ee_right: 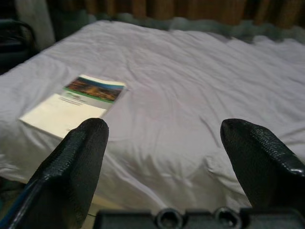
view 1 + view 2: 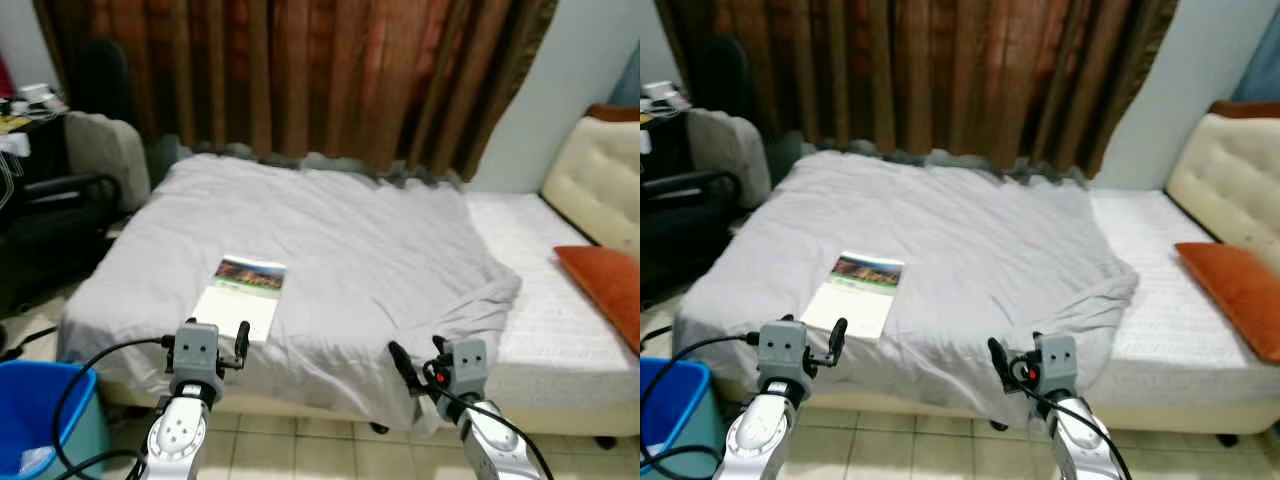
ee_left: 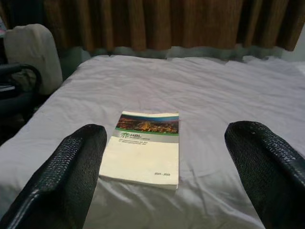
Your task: Clean up the room
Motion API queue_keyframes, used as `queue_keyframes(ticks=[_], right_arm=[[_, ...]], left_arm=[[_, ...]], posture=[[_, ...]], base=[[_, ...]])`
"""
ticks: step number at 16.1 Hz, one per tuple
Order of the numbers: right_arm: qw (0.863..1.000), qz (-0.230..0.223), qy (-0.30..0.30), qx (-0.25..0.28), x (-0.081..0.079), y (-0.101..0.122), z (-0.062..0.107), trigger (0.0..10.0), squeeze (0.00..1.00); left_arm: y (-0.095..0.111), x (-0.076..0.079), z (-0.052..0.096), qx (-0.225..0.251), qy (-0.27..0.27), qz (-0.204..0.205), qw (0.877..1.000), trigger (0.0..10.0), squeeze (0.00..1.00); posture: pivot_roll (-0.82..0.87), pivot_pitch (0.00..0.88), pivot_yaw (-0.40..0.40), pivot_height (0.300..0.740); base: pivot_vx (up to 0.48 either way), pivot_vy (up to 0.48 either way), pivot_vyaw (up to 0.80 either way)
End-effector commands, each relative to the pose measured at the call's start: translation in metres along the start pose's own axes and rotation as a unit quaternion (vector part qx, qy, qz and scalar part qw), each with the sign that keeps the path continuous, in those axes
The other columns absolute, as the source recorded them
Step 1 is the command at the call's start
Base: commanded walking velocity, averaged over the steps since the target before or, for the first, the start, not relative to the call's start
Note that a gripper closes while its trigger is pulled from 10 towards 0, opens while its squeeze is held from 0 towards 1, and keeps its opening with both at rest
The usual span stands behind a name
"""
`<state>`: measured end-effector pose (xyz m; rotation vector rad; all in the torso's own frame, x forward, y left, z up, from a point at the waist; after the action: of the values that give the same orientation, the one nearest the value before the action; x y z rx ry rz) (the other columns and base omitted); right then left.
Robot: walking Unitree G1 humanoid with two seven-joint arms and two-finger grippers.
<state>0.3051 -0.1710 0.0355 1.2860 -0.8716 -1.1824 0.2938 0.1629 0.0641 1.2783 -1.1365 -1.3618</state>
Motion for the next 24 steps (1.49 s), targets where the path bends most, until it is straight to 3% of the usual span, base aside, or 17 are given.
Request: queue_keyframes(ticks=[1,4,6,8,10,14,17,19,21,24], right_arm=[[1.0,-0.003,-0.008,0.001,0.006,0.001,0.002,10.0,0.0],[0.999,-0.025,-0.029,0.023,0.011,0.004,0.005,10.0,0.0],[0.997,-0.028,-0.061,0.034,0.024,0.003,0.026,10.0,0.0],[0.998,-0.016,-0.064,0.017,0.025,-0.009,0.047,10.0,0.0],[0.997,-0.013,-0.071,0.017,0.024,-0.011,0.053,10.0,0.0],[0.995,-0.016,-0.099,0.01,0.023,-0.017,0.085,10.0,0.0],[0.994,-0.018,-0.105,-0.006,0.02,-0.026,0.079,10.0,0.0],[0.992,-0.018,-0.125,0.028,0.01,-0.015,0.079,10.0,0.0],[0.99,-0.019,-0.132,0.04,0.008,-0.008,0.072,10.0,0.0],[0.992,-0.012,-0.118,0.039,-0.001,-0.002,0.062,10.0,0.0]], left_arm=[[0.004,0.007,-0.002,0.007,-0.011,0.001,1.0,10.0,0.0],[0.001,0.004,0.002,-0.001,-0.014,-0.003,1.0,10.0,0.0],[-0.006,-0.002,0.018,-0.019,-0.018,-0.013,1.0,10.0,0.0],[-0.013,-0.007,0.033,-0.037,-0.021,-0.015,0.999,10.0,0.0],[-0.011,-0.009,0.037,-0.037,-0.022,-0.017,0.999,10.0,0.0],[-0.008,-0.017,0.06,-0.047,-0.041,-0.033,0.998,10.0,0.0],[-0.004,-0.02,0.045,-0.048,-0.05,-0.046,0.997,10.0,0.0],[0.007,-0.029,0.03,-0.04,-0.074,-0.071,0.994,10.0,0.0],[0.011,-0.034,0.022,-0.035,-0.077,-0.08,0.993,10.0,0.0],[0.011,-0.029,0.008,-0.03,-0.069,-0.071,0.995,10.0,0.0]], posture=[[0.12,0.0,-0.125,0.74],[0.12,0.0,-0.124,0.74],[0.13,0.0,-0.122,0.74],[0.13,0.0,-0.116,0.74],[0.13,0.0,-0.11,0.74],[0.15,0.0,-0.082,0.74],[0.14,0.0,-0.022,0.74],[0.13,0.0,0.062,0.74],[0.12,0.0,0.054,0.74],[0.09,0.0,0.027,0.74]], base=[[0.472,0.0,0.0],[0.472,0.0,0.0],[0.472,0.0,0.0],[0.472,0.0,0.0],[0.472,0.0,0.0],[0.472,0.0,0.0],[0.0,0.0,0.0],[0.0,0.0,0.0],[0.0,0.0,0.0],[0.0,0.0,0.0]])
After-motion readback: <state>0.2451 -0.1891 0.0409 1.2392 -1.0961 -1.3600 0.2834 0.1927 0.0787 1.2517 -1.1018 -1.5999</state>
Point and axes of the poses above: a point about 5 cm out from each wrist's last joint towards the gripper, its own z axis pointing back from the gripper into the wrist, its own y axis along the axis of the wrist's last joint, x = y × z, the point moved 2 cm from there along -z, pointing out of the wrist towards the gripper, and after that the axes turned 3 degrees about -z, right-handed, at the moved point
